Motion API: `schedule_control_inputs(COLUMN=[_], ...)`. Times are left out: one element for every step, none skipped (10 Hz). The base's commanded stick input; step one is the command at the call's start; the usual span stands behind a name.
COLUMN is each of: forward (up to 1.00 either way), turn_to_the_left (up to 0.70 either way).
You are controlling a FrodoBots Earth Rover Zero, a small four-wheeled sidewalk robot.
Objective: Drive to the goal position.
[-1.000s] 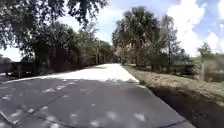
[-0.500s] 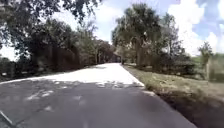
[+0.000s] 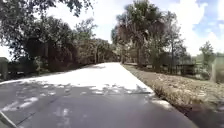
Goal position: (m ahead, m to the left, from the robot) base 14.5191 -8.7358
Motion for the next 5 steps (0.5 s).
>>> schedule_control_inputs(forward=[0.85,0.85,0.85,0.85,0.85], turn_to_the_left=[0.0,0.0,0.0,0.0,0.0])
